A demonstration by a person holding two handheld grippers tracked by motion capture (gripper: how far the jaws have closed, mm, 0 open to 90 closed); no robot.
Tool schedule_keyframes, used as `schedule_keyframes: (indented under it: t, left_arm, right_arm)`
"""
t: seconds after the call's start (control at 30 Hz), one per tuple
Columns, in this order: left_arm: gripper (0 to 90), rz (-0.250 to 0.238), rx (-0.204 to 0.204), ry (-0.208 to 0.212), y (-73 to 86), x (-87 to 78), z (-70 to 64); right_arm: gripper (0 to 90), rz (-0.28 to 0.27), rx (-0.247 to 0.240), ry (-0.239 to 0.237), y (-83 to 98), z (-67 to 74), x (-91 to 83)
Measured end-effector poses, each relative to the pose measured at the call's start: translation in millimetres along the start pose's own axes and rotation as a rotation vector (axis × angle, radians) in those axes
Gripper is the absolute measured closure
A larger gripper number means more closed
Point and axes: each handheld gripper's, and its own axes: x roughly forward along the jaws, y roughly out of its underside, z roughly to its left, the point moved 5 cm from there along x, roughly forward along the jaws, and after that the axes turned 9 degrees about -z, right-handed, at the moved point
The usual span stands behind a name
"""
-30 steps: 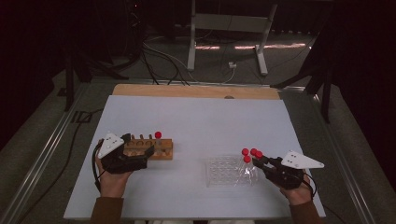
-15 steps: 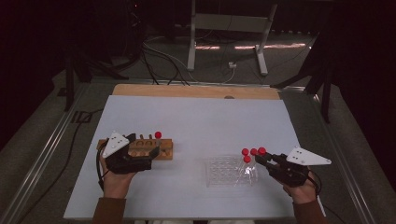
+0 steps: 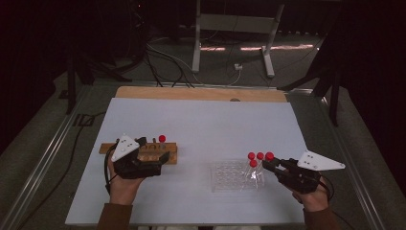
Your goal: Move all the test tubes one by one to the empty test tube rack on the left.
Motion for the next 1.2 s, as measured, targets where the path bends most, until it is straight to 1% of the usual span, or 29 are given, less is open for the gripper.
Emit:
schedule_keyframes:
  t: [0.07, 0.13, 0.2, 0.4, 0.47, 0.53, 0.6, 0.7, 0.87, 0.97, 1.03, 1.1, 1.13, 1.17, 1.2]
  left_arm:
    - [3.9, -0.005, 0.0, 0.026, -4.9, 1.9, -8.0]
    - [4.4, -0.006, 0.014, 0.056, -10.1, 4.5, -17.9]
    - [4.7, -0.003, 0.032, 0.083, -14.2, 7.5, -27.8]
    - [5.7, 0.007, 0.055, 0.171, -24.0, 18.4, -56.6]
    - [5.7, 0.008, 0.066, 0.194, -27.5, 21.4, -64.6]
    - [5.6, 0.004, 0.064, 0.215, -30.3, 24.8, -71.2]
    - [5.6, 0.004, 0.067, 0.23, -31.5, 29.2, -76.4]
    - [5.7, 0.01, 0.065, 0.248, -30.8, 37.1, -84.2]
    - [6.9, 0.039, 0.084, 0.289, -27.1, 51.6, -102.6]
    - [9.3, 0.045, 0.092, 0.313, -27.6, 59.0, -114.3]
    - [14.8, 0.045, 0.091, 0.333, -28.8, 63.0, -120.7]
    - [17.4, 0.05, 0.091, 0.353, -29.2, 66.8, -126.9]
    - [22.4, 0.055, 0.095, 0.367, -28.9, 68.3, -129.8]
    - [25.2, 0.058, 0.095, 0.382, -28.5, 69.7, -132.8]
    - [25.2, 0.062, 0.097, 0.397, -28.0, 70.7, -135.6]
  right_arm:
    - [74.4, 0.002, 0.002, -0.015, -1.6, 2.9, 0.7]
    - [74.4, 0.002, 0.004, -0.036, -3.6, 6.9, 3.6]
    - [74.4, -0.001, 0.008, -0.045, -4.1, 8.7, 5.0]
    - [74.4, 0.011, 0.008, -0.083, -5.5, 20.8, 17.8]
    - [74.4, 0.018, 0.003, -0.092, -5.9, 24.3, 22.8]
    - [74.4, 0.03, 0.003, -0.102, -6.0, 29.2, 30.2]
    - [74.4, 0.034, 0.004, -0.106, -6.0, 30.8, 32.8]
    - [74.4, 0.044, 0.003, -0.114, -5.6, 35.5, 40.1]
    - [74.4, 0.056, 0.002, -0.124, -6.7, 41.5, 48.1]
    - [74.4, 0.058, -0.006, -0.128, -7.1, 44.9, 51.7]
    - [74.4, 0.06, -0.007, -0.135, -7.3, 47.8, 53.9]
    - [74.4, 0.06, -0.008, -0.14, -7.5, 49.9, 56.0]
    - [74.4, 0.06, -0.009, -0.144, -7.7, 51.5, 57.2]
    - [74.4, 0.063, -0.01, -0.144, -7.6, 51.9, 57.5]
    - [74.4, 0.063, -0.01, -0.144, -7.6, 51.9, 57.5]
